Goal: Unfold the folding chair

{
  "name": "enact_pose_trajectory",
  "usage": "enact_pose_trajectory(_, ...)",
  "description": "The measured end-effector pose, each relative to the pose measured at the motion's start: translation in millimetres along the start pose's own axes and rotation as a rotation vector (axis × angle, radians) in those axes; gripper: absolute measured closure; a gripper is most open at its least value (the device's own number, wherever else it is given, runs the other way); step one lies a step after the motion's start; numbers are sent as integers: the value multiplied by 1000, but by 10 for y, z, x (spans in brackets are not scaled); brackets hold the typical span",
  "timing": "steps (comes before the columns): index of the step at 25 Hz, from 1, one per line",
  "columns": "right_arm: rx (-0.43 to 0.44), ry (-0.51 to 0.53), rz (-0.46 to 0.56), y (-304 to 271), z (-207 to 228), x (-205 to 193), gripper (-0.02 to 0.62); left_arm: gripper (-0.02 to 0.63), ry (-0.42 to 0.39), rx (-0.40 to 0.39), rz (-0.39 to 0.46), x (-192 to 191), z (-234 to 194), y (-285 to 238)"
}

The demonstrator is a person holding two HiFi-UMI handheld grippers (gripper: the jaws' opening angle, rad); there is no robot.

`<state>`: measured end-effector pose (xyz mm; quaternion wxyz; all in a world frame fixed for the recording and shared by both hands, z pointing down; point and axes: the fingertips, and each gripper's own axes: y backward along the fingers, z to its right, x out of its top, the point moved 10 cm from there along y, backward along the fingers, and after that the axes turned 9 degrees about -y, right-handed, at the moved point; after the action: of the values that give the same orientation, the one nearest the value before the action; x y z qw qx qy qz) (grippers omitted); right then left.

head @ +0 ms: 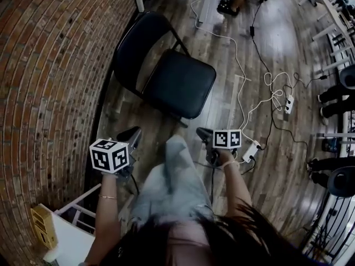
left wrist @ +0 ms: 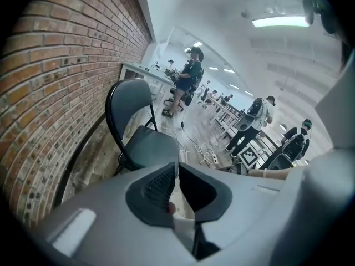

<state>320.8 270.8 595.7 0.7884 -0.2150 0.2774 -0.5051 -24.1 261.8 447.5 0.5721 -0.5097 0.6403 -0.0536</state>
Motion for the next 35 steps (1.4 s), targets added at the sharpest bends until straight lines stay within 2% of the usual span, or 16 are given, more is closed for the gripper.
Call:
enact_pose_trajectory(1,-2,15,9,39,-60,-24,603,591,8,10,21,-9,63,51)
enact_pose_trajectory(6,-35,76,50,220,-316,-123,603,603,54,33,93,-70,397,297)
enact_pose_trajectory(14,-45,161,108,534,-863,-311,603,609,48,109,118,-217,933,748)
enact_pose_trajectory(20,-57,206,124,778,-1137,-515,603,609,73,139,131,-317,1182,1035)
enact_pose_trajectory(25,-74,272,172,1045,-1320,-606,601,609,75,140,127,-339,1372,1141)
enact_pose_trajectory(30,-21,312,254,1373,-1548,-602,603,609,100,104,162,-266,1632,1132)
enact_pose_trajectory(35,-27,408,292,1685,-1699,-519,603,609,70,80,177,-101,1964,1069)
